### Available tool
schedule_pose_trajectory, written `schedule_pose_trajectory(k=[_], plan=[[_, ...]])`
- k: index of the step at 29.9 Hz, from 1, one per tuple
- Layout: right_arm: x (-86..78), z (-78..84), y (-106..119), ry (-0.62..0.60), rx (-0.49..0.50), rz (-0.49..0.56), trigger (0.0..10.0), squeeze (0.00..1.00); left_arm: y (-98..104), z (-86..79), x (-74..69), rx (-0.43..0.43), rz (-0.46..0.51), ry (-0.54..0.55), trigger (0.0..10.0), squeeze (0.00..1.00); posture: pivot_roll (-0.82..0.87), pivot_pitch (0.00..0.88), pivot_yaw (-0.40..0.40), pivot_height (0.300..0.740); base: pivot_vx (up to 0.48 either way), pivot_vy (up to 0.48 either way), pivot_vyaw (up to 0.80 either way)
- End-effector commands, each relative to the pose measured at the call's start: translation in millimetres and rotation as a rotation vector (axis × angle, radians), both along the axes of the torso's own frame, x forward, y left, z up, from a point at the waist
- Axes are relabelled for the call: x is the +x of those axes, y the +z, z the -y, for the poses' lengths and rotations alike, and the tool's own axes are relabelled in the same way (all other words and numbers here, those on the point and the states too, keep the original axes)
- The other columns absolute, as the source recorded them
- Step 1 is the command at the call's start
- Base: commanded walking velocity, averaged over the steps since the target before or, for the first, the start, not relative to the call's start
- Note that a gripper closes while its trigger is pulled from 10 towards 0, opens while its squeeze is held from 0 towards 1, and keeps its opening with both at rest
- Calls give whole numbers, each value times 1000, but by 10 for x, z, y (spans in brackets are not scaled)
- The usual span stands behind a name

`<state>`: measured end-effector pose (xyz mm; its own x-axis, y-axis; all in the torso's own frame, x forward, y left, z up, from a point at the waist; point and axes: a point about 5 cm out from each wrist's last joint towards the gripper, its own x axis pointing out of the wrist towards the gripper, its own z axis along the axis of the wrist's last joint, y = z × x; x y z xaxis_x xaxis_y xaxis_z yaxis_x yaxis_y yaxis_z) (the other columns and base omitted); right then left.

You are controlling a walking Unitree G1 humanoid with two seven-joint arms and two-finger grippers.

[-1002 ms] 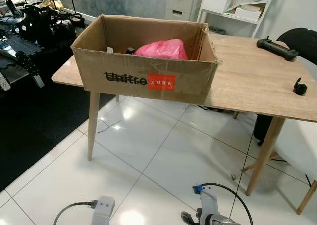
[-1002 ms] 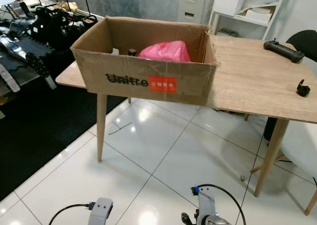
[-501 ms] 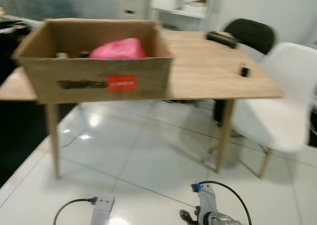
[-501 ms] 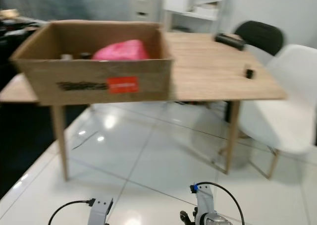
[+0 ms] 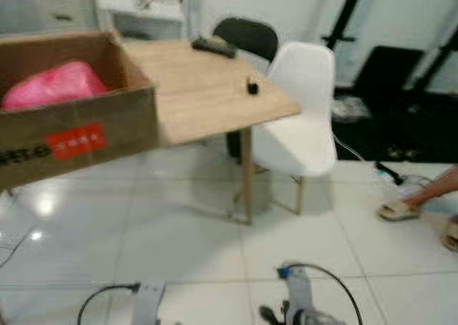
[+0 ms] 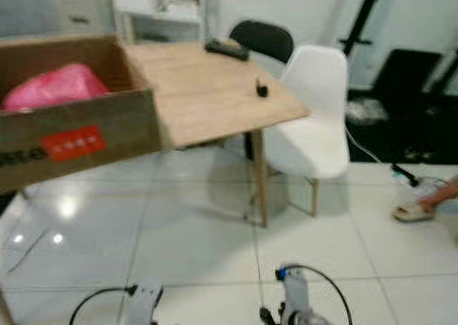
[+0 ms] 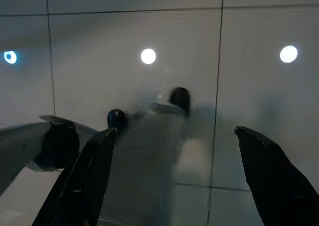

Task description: Picking trash to rubbish bin

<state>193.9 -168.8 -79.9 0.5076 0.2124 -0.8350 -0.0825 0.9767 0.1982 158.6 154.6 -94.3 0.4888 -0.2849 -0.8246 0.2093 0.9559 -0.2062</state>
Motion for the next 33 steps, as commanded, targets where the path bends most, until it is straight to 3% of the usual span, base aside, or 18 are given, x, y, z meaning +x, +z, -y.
schedule_pose_trajectory(k=[1,29,33], plan=[[-20,43,-8,-3,-14,-13,10000,0,-7,27,-12,-4,-5,-2,10000,0,68,57,-36,740,0,0,-800],[-50,51,-23,-1,-21,-17,10000,0,-30,40,-66,1,-23,-8,10000,0,59,61,-34,740,0,0,-800],[-59,59,-25,-8,-20,-14,10000,0,-39,35,-90,7,-26,-17,10000,0,55,61,-33,740,0,0,0]])
